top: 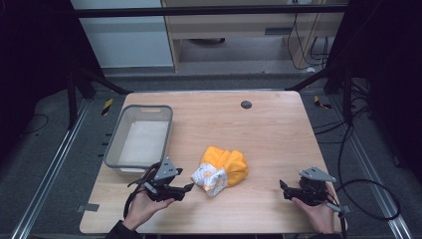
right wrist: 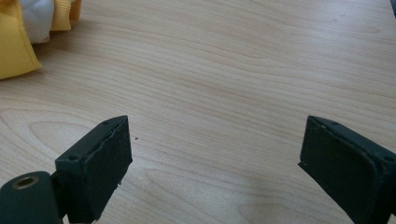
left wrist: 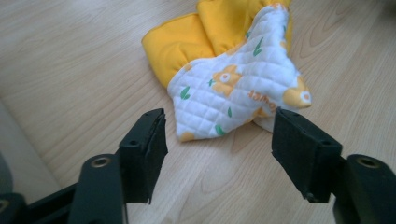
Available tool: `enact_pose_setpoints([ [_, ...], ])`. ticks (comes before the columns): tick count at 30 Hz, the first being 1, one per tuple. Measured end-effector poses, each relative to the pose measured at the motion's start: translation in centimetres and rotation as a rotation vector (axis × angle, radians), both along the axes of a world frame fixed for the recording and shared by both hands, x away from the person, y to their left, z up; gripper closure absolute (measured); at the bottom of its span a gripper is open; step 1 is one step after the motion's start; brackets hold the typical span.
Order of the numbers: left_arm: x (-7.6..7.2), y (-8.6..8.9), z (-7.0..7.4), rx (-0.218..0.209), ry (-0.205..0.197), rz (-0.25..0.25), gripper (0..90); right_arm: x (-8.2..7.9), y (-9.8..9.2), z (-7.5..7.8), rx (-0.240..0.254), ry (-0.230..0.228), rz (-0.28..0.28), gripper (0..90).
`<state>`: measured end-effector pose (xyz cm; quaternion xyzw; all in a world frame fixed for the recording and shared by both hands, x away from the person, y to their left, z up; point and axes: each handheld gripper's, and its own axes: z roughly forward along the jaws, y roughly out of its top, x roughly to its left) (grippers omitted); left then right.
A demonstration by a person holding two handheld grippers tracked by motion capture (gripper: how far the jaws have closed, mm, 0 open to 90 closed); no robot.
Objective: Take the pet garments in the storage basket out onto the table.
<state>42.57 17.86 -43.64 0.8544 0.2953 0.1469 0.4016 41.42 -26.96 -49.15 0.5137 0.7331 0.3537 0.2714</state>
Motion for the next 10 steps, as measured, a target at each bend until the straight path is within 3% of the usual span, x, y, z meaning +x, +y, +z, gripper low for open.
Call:
enact_pose_setpoints([
  [7,-0.9,2.4,-1.4,-0.032,0.017,0.087,37.4,0.0,0.1,-0.1,-0.003,0.006,0.004,8.2],
  [10,-1.3,3.9,-2.2,-0.019,0.028,0.130,36.7,-0.1,0.1,-0.1,0.000,0.008,0.004,8.0],
])
